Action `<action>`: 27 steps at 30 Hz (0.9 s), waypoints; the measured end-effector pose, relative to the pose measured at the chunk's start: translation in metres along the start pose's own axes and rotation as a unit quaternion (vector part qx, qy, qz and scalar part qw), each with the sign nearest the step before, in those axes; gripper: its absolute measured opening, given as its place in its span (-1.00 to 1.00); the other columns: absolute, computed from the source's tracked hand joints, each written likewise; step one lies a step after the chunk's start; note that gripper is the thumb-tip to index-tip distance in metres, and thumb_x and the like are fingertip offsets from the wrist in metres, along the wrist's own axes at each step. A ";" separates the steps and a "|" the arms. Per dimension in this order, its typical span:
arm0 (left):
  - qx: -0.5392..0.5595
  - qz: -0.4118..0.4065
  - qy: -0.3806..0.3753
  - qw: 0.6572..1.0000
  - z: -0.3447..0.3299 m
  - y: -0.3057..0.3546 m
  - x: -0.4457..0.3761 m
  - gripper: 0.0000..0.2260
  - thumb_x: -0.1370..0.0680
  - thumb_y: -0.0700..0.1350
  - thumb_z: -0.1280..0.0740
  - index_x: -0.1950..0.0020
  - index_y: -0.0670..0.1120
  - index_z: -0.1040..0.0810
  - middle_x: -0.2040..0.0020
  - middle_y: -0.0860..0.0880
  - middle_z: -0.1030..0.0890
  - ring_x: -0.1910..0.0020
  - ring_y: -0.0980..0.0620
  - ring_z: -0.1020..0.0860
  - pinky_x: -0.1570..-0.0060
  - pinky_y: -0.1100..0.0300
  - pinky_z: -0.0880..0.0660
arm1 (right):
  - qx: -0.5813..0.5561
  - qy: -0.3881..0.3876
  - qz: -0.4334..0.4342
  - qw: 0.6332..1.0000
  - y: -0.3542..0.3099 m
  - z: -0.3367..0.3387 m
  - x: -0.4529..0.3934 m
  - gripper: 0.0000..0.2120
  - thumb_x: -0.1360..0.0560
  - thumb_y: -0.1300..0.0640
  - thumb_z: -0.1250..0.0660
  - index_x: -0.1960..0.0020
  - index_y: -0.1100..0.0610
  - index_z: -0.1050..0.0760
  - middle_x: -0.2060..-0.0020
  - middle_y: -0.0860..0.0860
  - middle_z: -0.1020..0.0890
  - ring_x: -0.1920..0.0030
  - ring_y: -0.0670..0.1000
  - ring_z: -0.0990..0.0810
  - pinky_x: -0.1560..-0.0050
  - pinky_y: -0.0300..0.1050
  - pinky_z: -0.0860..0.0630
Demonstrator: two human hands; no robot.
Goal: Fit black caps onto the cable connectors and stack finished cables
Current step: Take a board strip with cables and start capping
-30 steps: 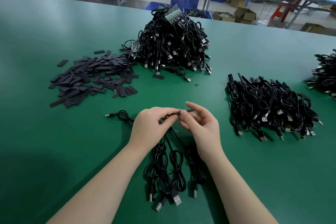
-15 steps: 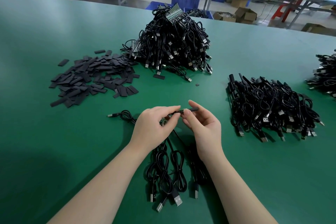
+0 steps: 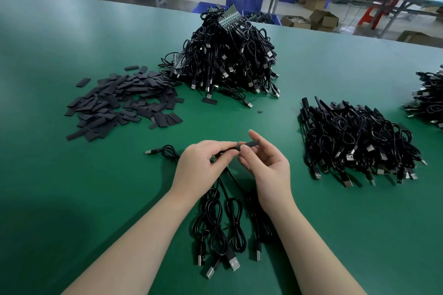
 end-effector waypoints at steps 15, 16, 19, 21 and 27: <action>0.009 -0.014 0.052 0.999 0.006 0.002 0.001 -0.86 -0.46 -0.11 -0.51 0.01 0.06 -0.72 0.12 0.29 -0.64 0.05 0.27 -0.61 0.01 0.39 -0.49 | -0.038 0.022 -0.017 0.999 0.004 0.003 -0.001 -0.76 -0.48 0.29 -0.46 -0.10 0.05 -0.64 0.17 0.06 -0.71 0.09 -0.02 -0.69 0.00 -0.19 -0.59; 0.008 -0.017 0.052 0.998 0.006 0.003 0.001 -0.86 -0.45 -0.12 -0.51 0.02 0.05 -0.72 0.12 0.28 -0.64 0.06 0.27 -0.62 0.01 0.38 -0.50 | -0.047 0.024 -0.020 0.998 0.004 0.003 -0.001 -0.76 -0.47 0.28 -0.47 -0.10 0.06 -0.64 0.16 0.07 -0.71 0.06 0.00 -0.70 -0.02 -0.17 -0.60; -0.001 -0.028 0.051 0.998 0.006 0.006 0.002 -0.88 -0.46 -0.12 -0.50 0.02 0.03 -0.72 0.12 0.28 -0.64 0.06 0.26 -0.62 0.01 0.33 -0.52 | -0.084 0.024 -0.044 0.995 0.006 0.001 0.000 -0.78 -0.39 0.22 -0.52 -0.01 0.05 -0.69 0.16 0.10 -0.71 0.07 0.03 -0.69 -0.01 -0.15 -0.61; -0.006 -0.034 0.052 0.998 0.006 0.008 0.002 -0.89 -0.46 -0.09 -0.48 0.02 0.01 -0.72 0.11 0.25 -0.65 0.06 0.26 -0.61 0.01 0.30 -0.52 | -0.088 0.021 -0.054 0.994 0.006 0.001 -0.001 -0.82 -0.40 0.25 -0.52 0.04 0.04 -0.71 0.20 0.10 -0.70 0.12 0.02 -0.67 0.03 -0.17 -0.61; -0.010 -0.045 0.041 0.998 0.005 0.010 0.002 -0.88 -0.48 -0.10 -0.45 0.01 0.01 -0.72 0.10 0.26 -0.65 0.06 0.26 -0.61 0.00 0.23 -0.54 | -0.064 0.023 -0.057 0.996 0.007 0.002 0.001 -0.83 -0.46 0.32 -0.48 0.01 0.10 -0.67 0.22 0.10 -0.70 0.13 0.02 -0.69 0.06 -0.20 -0.60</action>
Point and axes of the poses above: each hand's wrist, its own x-axis away from the middle knuckle, its own z-axis out of the back of the hand, y = z × x, the point moved 6 cm from there along -x, towards the middle knuckle
